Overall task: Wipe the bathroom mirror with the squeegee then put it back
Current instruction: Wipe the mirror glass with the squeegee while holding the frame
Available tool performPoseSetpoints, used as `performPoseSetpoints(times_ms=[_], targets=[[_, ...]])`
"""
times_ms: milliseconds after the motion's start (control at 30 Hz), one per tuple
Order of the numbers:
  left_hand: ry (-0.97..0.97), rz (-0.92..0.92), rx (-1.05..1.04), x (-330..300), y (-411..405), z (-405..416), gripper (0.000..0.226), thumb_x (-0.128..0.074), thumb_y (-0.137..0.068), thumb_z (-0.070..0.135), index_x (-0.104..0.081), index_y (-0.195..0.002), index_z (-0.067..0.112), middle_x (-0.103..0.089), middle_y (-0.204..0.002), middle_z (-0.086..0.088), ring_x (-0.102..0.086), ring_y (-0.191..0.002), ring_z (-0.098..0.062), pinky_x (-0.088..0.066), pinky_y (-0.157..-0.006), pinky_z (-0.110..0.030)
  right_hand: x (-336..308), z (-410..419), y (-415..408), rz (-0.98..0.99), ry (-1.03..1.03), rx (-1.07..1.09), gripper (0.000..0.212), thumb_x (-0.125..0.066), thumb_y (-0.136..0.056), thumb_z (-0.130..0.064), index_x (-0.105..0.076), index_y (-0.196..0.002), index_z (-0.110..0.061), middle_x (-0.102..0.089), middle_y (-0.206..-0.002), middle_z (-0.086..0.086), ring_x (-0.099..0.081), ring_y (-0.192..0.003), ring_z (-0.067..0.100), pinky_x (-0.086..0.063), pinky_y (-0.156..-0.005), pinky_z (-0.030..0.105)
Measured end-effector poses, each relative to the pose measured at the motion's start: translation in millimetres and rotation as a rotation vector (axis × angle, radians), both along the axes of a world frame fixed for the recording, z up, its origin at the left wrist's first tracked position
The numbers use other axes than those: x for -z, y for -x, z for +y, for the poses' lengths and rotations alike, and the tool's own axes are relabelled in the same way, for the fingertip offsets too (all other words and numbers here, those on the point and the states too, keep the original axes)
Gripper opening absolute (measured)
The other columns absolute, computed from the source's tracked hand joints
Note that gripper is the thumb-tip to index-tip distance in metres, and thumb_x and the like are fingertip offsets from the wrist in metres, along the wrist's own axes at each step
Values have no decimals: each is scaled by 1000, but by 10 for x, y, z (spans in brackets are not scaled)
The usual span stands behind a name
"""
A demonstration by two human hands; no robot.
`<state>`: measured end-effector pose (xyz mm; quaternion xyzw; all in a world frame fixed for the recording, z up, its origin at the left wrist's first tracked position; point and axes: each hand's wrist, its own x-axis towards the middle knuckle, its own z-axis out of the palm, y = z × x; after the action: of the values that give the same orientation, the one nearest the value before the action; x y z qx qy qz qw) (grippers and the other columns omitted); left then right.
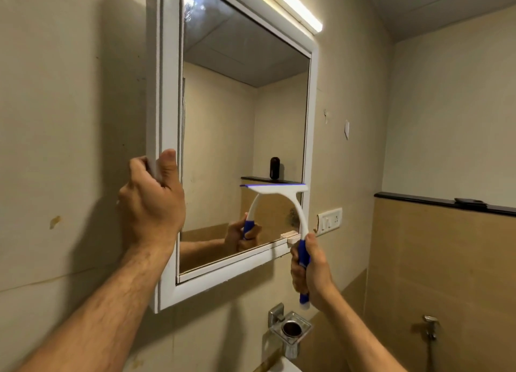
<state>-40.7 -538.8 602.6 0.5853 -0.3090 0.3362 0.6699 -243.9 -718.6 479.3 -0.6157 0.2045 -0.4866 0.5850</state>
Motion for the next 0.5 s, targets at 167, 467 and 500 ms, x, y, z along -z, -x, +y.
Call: performPoseSetpoints(times_ms=[167,467,500], targets=[[9,-25,-23,17,14,7,61,-26,-93,62,-51,-99,7,-64,-78,-18,-55,-63,-33,-30,-52,-28,-279,27,102,15,59,43,57,-39,-81,-74,-51,-57,-24,-38,-47,-4,-28,-34,12,-28,-37,20],[16,-2,-19,39,26,27,56,-29,-95,58,-51,-96,7,-52,-71,-4,-44,-59,-19,-25,-46,-22,-525,-86,73,31,10,-20,59,-33,-88,-69,-51,-60,-21,-38,-50,-3,-29,-38,10,-28,-39,20],[18,-1,-25,39,34,30,55,-30,-95,57,-52,-97,6,-51,-71,-3,-43,-59,-18,-23,-46,-21,-382,-85,91,35,-2,-38,58,-35,-86,-71,-51,-60,-21,-39,-49,-4,-29,-37,10,-28,-38,20]])
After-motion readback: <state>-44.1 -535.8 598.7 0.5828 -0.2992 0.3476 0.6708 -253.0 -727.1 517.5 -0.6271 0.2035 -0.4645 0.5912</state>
